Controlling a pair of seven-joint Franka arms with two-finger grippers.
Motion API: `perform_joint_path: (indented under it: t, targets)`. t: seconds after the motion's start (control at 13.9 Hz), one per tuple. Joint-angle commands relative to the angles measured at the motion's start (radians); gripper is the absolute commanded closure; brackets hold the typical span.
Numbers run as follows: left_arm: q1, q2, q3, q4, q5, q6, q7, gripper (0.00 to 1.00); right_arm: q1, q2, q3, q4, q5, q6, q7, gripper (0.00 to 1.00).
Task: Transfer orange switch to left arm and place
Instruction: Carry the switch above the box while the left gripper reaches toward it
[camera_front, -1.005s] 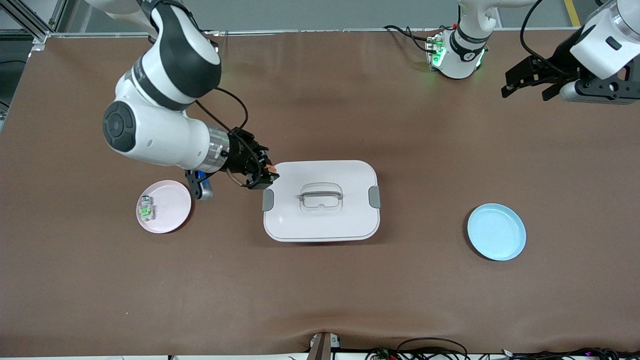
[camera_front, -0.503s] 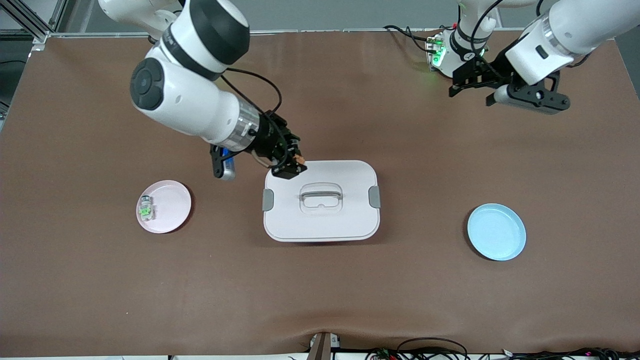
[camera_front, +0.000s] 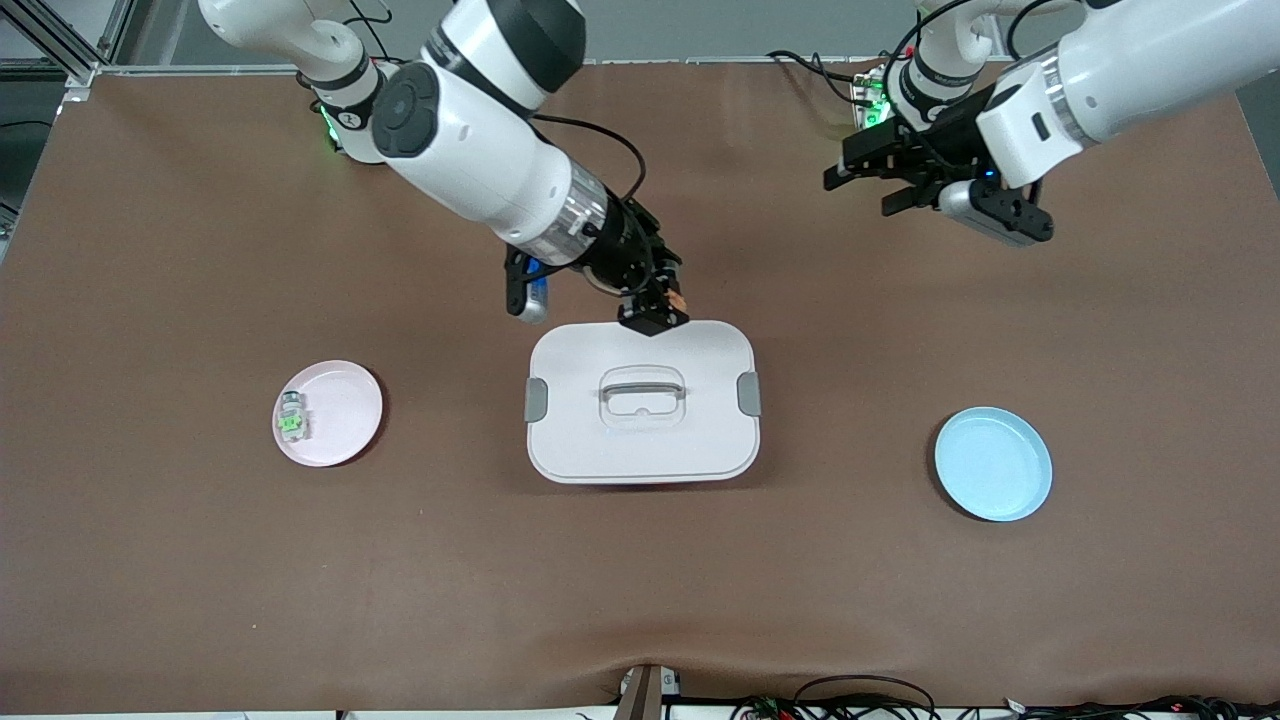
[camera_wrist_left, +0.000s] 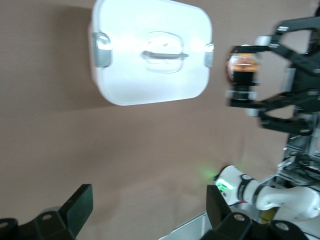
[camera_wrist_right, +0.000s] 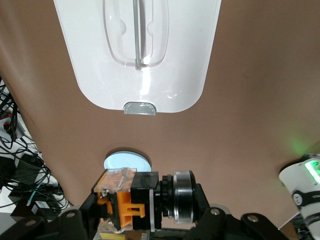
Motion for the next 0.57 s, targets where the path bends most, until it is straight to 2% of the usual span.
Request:
perform_joint_path:
  t: [0.0, 0.14, 0.36, 0.5]
  targets:
    - [0.007, -0.021, -0.023, -0.060, -0.096, 0.082, 0.004, 0.00, 0.029, 0.097, -0.010, 0.110, 0.012, 0.023, 0.072, 1.00]
    - [0.007, -0.015, -0.055, -0.085, -0.160, 0.155, 0.006, 0.03, 0.061, 0.168, -0.012, 0.182, 0.011, 0.037, 0.111, 1.00]
    - [0.006, -0.005, -0.072, -0.131, -0.189, 0.249, 0.027, 0.06, 0.089, 0.188, -0.012, 0.181, 0.004, 0.078, 0.120, 1.00]
    - [0.016, 0.010, -0.075, -0.139, -0.190, 0.259, 0.053, 0.07, 0.095, 0.190, -0.012, 0.181, 0.004, 0.074, 0.138, 1.00]
